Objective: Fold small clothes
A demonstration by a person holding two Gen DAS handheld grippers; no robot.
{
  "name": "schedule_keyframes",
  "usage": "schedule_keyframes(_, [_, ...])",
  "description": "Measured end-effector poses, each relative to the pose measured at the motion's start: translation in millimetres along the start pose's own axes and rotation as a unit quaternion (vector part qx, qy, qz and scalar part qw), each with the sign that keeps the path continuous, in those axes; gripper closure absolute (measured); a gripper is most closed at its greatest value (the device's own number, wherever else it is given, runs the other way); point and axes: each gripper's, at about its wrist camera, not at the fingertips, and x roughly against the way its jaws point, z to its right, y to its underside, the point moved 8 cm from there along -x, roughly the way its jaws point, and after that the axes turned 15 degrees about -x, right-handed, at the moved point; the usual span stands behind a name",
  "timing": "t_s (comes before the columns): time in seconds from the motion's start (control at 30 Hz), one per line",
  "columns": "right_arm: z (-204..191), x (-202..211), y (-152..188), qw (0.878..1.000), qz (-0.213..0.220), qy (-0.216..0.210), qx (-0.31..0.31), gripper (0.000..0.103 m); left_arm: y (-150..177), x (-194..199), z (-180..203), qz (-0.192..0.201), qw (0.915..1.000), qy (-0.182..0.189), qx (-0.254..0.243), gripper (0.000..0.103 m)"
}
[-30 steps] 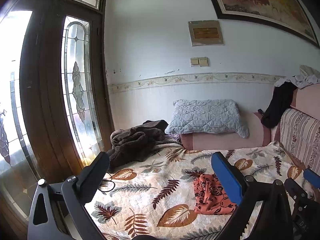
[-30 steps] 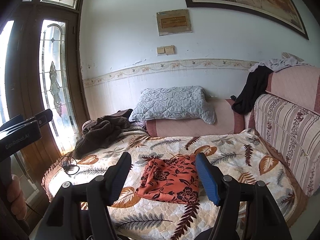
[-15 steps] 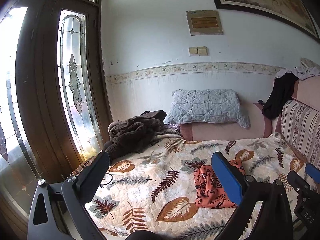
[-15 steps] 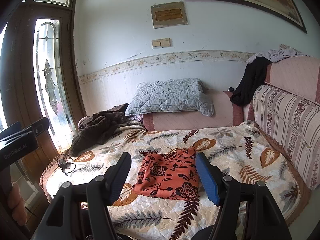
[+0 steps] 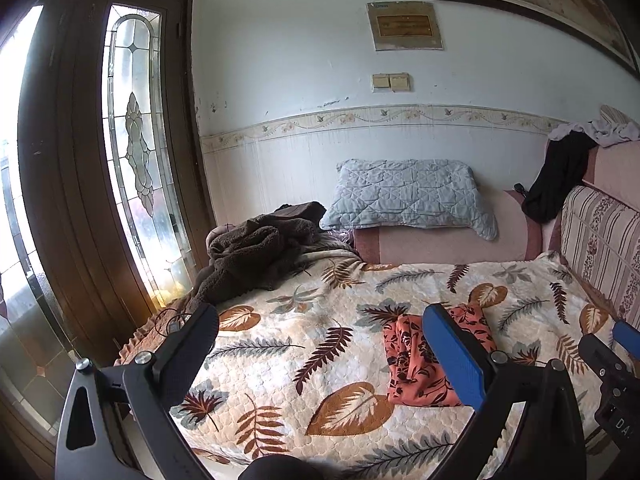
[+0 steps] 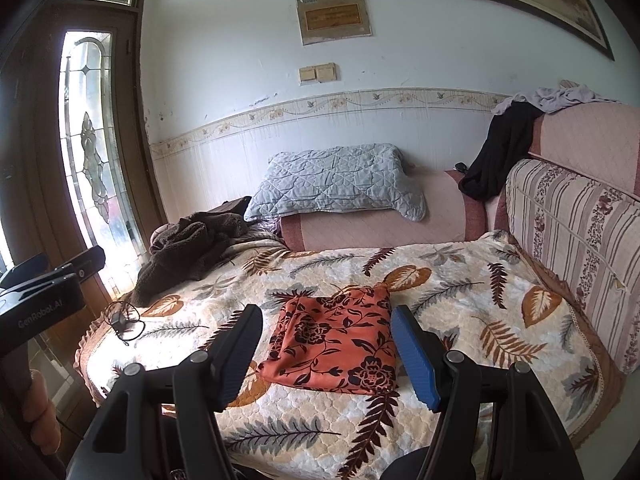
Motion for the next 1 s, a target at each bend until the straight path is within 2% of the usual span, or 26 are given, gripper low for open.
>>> schedule_keyframes(0.47, [-7,-14,-13,1.000,0.011,0.011,0.023,0.033,-4,-20,-4,0.005,0.9999,0.010,0.006,0.002])
schedule_keyframes(0.87, [-14,-35,-2,0.999,-0.013,0.003,0.030,0.033,4,-34,-3,-0.010,0.9999,0.013,0.004,0.002])
schedule_keyframes(1.0, [-11,-36,4,0.999,-0.018,0.007,0.031,0.033,12,-37,3,-0.019,0.9995,0.026,0.002,0.002])
